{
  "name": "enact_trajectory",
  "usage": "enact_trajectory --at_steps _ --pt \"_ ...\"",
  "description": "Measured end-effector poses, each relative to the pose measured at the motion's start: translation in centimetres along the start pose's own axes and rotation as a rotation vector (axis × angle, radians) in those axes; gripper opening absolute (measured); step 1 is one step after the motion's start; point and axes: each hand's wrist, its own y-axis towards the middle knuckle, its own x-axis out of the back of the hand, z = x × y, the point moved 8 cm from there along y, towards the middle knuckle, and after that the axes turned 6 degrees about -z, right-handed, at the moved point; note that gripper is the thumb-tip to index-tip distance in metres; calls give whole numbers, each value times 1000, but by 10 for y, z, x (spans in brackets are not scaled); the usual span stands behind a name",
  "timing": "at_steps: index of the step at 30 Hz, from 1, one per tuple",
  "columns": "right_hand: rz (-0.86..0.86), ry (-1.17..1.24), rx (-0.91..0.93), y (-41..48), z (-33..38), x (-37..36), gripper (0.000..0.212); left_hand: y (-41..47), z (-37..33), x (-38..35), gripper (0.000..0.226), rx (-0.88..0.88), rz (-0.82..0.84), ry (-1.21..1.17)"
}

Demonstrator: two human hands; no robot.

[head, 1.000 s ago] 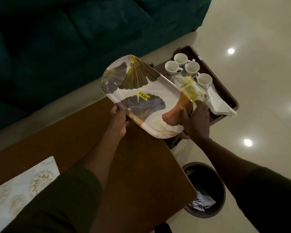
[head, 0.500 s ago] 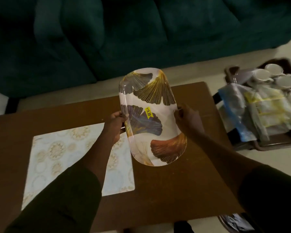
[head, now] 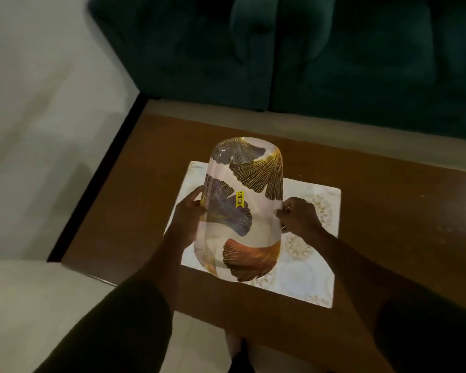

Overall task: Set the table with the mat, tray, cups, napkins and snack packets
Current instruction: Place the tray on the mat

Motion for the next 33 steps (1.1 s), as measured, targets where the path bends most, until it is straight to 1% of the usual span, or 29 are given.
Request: enact_trajectory --at_steps 4,8,11,14,18,23,27,29,33 --pt "70 72 -41 -3 43 -70 22 25 -1 81 53 -77 -117 106" --pt "116 27 7 2 82 -125 21 48 10 156 43 -24 -326 64" --pt "142 17 21 9 104 -158 19 67 13 195 37 -28 -439 97" --pt "150 9 43 19 122 -188 20 84 14 223 37 -46 -490 144" --pt "168 6 68 27 139 -217 23 102 17 248 42 -104 -530 191" --pt "197 0 96 37 152 -238 25 123 30 268 37 -90 -595 233" --pt "192 -64 157 45 160 -242 30 137 40 272 45 -51 -613 222" --pt "194 -67 153 49 159 -244 29 144 39 272 49 -43 -629 262" --pt "203 -56 134 52 157 -247 27 155 29 267 47 -79 -624 303"
